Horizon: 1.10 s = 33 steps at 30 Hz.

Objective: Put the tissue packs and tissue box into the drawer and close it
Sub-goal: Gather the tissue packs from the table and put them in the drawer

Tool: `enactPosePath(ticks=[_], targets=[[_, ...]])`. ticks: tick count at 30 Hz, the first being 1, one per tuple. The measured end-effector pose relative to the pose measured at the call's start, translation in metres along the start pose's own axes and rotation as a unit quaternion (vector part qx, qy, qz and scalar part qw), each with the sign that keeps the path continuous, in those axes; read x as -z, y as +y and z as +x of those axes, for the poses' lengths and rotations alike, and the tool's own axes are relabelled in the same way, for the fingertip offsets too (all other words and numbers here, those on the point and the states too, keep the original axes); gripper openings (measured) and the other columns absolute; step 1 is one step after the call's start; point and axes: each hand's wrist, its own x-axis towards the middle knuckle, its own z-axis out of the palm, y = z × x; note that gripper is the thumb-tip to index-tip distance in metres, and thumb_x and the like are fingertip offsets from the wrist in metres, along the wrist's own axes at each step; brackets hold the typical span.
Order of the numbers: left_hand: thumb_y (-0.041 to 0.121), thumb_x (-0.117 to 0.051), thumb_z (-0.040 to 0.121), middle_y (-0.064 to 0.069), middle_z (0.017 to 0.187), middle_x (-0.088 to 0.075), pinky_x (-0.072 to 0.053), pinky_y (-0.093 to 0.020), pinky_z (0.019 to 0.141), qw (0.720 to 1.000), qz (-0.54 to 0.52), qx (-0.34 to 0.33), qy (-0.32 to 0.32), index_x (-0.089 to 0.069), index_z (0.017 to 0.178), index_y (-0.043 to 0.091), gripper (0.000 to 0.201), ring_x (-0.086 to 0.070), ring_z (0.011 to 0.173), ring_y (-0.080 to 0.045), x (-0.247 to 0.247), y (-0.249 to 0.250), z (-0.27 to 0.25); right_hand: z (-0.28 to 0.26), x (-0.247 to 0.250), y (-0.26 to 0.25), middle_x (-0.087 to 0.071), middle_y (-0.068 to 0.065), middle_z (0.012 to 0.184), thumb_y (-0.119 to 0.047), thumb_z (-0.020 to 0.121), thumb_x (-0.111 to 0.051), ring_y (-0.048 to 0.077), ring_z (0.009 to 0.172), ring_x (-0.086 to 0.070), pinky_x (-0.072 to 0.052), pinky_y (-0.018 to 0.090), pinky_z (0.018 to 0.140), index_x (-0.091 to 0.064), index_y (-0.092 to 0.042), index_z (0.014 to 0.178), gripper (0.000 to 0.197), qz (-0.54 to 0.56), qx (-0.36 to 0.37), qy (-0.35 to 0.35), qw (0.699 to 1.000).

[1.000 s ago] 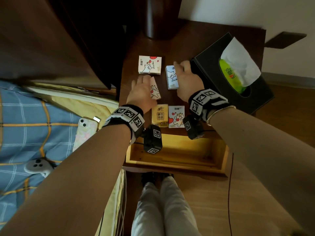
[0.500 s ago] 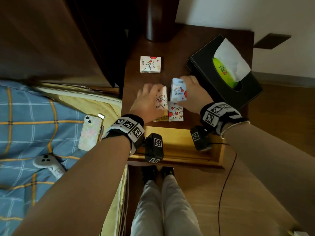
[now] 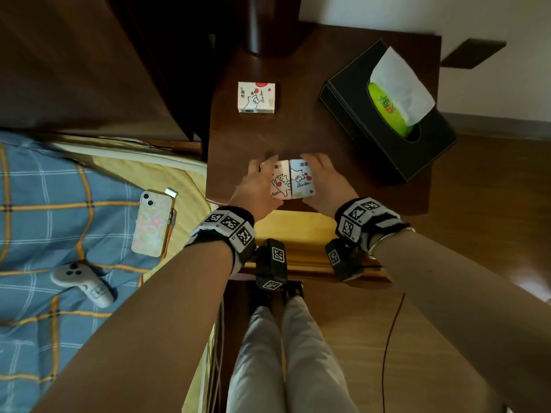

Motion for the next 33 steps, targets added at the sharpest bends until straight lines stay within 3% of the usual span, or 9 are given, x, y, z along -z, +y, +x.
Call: enactPosePath(ticks=[3, 6, 8, 12, 14, 20, 26, 29, 33], targets=[[0.020, -0.081, 0.072, -0.005, 0.146, -0.028, -0.045, -0.046, 0.105, 1.000, -0.013, 0.002, -0.004, -0.016, 0.153, 0.026, 0.104, -0.045, 0.128, -0.026, 0.001, 0.000, 0.000, 0.002, 0.001, -0.001, -0.021, 0.010, 0.152, -0.008, 0.071, -0.078, 0.031, 0.121, -0.053, -0.050, 0.040, 0.098, -0.018, -0.017, 0.149, 0.099, -0.012, -0.003, -0.013, 1.000], [0.039, -0.079, 0.072, -0.006, 0.147, -0.028, -0.042, -0.052, 0.105, 1.000, -0.029, 0.007, -0.002, -0.006, 0.154, 0.029, 0.110, -0.039, 0.132, -0.028, 0.003, 0.003, -0.002, 0.001, 0.004, -0.001, -0.008, 0.009, 0.157, -0.010, 0.065, -0.082, 0.032, 0.129, -0.046, -0.052, 0.045, 0.096, 0.001, -0.026, 0.152, 0.121, -0.020, -0.008, -0.048, 0.999], [0.047, -0.068, 0.080, -0.006, 0.150, -0.028, -0.041, -0.053, 0.105, 0.999, -0.033, 0.007, 0.034, -0.005, 0.154, 0.028, 0.098, -0.036, 0.136, -0.029, 0.007, 0.006, -0.005, 0.000, 0.009, -0.001, -0.001, 0.008, 0.159, -0.009, 0.064, -0.083, 0.033, 0.134, -0.039, -0.052, 0.046, 0.097, 0.008, -0.029, 0.151, 0.127, -0.016, -0.014, -0.064, 0.998], [0.035, -0.047, 0.096, -0.009, 0.150, -0.031, -0.039, -0.049, 0.107, 0.986, -0.043, -0.007, 0.161, -0.023, 0.150, 0.021, 0.061, -0.037, 0.135, -0.029, 0.029, 0.013, 0.002, -0.001, 0.024, -0.001, 0.004, 0.002, 0.160, -0.002, 0.066, -0.079, 0.031, 0.139, -0.032, -0.051, 0.043, 0.098, 0.016, -0.032, 0.149, 0.129, -0.019, -0.024, -0.113, 0.993], [0.033, -0.040, 0.098, -0.011, 0.153, -0.027, -0.035, -0.049, 0.110, 0.982, -0.028, -0.002, 0.184, -0.030, 0.148, 0.023, 0.052, -0.033, 0.137, -0.031, 0.042, 0.018, 0.015, 0.000, 0.032, -0.001, 0.005, 0.000, 0.161, 0.003, 0.070, -0.074, 0.031, 0.137, -0.037, -0.054, 0.041, 0.094, 0.019, -0.031, 0.148, 0.126, -0.013, -0.035, -0.119, 0.992], [0.025, -0.039, 0.098, -0.001, 0.164, -0.006, -0.021, -0.059, 0.113, 0.990, 0.072, -0.001, 0.118, -0.025, 0.150, 0.023, 0.054, -0.004, 0.150, -0.026, 0.070, 0.031, 0.059, 0.020, 0.056, -0.002, -0.001, 0.003, 0.162, 0.013, 0.076, -0.060, 0.030, 0.124, -0.053, -0.051, 0.037, 0.093, 0.010, -0.026, 0.151, 0.111, -0.004, -0.032, -0.079, 0.996], [0.030, -0.037, 0.099, 0.004, 0.164, 0.000, -0.011, -0.056, 0.118, 0.987, 0.149, 0.008, 0.056, -0.013, 0.154, 0.025, 0.060, 0.009, 0.150, -0.027, 0.076, 0.026, 0.088, 0.040, 0.060, 0.002, -0.007, 0.005, 0.162, 0.014, 0.077, -0.058, 0.029, 0.130, -0.048, -0.049, 0.039, 0.100, 0.005, -0.027, 0.152, 0.106, 0.011, -0.062, -0.074, 0.995], [0.026, -0.043, 0.098, 0.005, 0.163, -0.006, -0.017, -0.057, 0.116, 0.991, 0.125, 0.016, 0.043, -0.026, 0.151, 0.026, 0.055, 0.006, 0.149, -0.036, 0.074, 0.025, 0.088, 0.040, 0.057, 0.005, -0.009, 0.007, 0.162, 0.014, 0.077, -0.058, 0.029, 0.132, -0.045, -0.048, 0.038, 0.100, 0.005, -0.027, 0.152, 0.106, 0.014, -0.069, -0.085, 0.994], [0.023, -0.052, 0.095, -0.004, 0.156, -0.024, -0.027, -0.056, 0.113, 0.991, 0.110, -0.038, 0.057, -0.054, 0.125, 0.019, 0.031, -0.006, 0.149, -0.035, 0.061, 0.025, 0.077, 0.035, 0.053, 0.008, -0.011, 0.009, 0.161, 0.015, 0.077, -0.057, 0.030, 0.138, -0.037, -0.042, 0.039, 0.107, 0.002, -0.024, 0.152, 0.104, 0.013, -0.066, -0.084, 0.994]])
